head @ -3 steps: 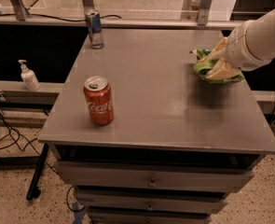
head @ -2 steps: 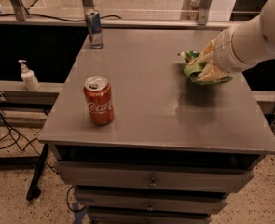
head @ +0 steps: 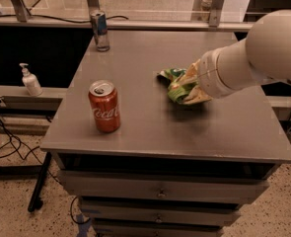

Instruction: Move green rice chip bag near coke can

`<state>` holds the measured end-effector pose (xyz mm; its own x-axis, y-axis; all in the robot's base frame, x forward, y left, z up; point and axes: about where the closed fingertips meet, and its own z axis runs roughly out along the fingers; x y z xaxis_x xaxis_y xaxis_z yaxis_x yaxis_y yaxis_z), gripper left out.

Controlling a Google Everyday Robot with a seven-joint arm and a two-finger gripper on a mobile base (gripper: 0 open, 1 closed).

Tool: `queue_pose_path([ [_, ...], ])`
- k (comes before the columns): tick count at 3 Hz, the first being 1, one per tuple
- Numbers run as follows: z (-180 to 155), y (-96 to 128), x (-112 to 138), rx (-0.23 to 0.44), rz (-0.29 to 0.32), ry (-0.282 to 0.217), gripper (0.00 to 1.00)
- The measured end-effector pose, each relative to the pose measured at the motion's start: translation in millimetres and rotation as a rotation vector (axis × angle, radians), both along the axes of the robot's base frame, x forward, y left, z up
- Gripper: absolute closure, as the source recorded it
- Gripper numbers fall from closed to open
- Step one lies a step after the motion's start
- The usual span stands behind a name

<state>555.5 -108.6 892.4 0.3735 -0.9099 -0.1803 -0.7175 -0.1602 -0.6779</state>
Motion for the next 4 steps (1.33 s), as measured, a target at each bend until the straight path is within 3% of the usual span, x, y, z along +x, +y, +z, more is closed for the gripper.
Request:
queue_pose_path([
  [2, 1, 55, -59, 0.096, 0.180, 0.059, 1.00],
  [4, 1, 83, -85, 0.165, 0.248, 0.103, 1.00],
])
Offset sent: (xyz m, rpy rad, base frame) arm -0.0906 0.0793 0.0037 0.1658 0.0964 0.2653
